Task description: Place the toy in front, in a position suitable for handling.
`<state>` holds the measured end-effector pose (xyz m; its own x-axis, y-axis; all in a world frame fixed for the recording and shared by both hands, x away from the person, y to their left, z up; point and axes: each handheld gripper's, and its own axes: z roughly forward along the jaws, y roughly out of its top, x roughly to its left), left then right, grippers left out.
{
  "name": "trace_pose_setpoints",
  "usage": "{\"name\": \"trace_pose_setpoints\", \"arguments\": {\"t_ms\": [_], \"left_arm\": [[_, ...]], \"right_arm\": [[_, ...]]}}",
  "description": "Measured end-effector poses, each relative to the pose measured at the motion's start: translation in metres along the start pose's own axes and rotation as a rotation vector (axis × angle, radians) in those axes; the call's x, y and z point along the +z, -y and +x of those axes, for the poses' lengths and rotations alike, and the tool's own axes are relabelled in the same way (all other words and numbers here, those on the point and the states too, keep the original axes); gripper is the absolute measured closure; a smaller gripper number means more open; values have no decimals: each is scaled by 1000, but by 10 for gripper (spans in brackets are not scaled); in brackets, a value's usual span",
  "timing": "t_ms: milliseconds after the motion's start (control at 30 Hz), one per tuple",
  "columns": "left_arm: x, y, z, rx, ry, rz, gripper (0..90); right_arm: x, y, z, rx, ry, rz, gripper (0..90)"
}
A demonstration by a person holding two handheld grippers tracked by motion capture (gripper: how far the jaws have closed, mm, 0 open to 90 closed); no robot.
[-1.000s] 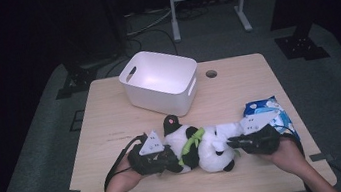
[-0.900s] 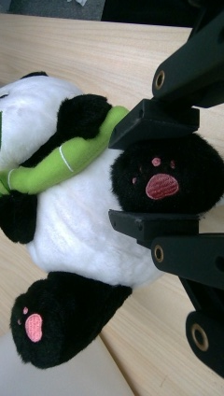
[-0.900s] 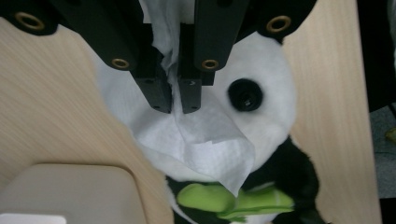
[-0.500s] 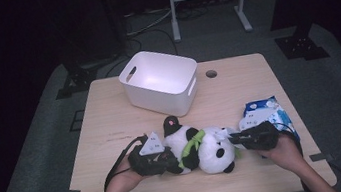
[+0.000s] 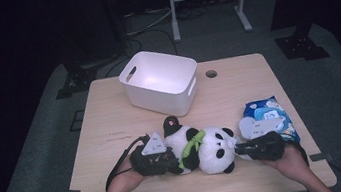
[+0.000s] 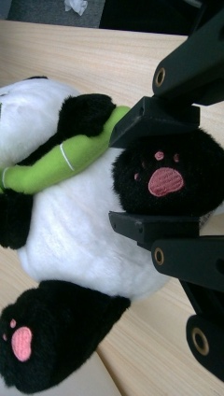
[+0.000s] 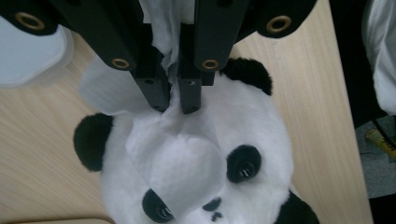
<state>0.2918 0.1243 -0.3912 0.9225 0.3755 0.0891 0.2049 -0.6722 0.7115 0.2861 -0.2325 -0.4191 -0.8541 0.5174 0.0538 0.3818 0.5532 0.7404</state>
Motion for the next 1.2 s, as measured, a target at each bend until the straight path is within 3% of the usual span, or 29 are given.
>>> {"name": "trace_pose_setpoints", "arguments": {"t_ms": [367,667,900,1200], "left_arm": [[3,-4,-4,9,6,-4,571],[6,-6,-8,18,4,-11,572],[5,-6,-7,23,1,-11,572],[-8,-7,-4,17,-13,-40,542]], "right_arm": [[2,-16,19,-58,-69,-22,832],[26,-42,45,-158,-110,8,832],[37,-49,53,-196,-135,19,832],[32,-45,47,-200,-102,29,835]]}}
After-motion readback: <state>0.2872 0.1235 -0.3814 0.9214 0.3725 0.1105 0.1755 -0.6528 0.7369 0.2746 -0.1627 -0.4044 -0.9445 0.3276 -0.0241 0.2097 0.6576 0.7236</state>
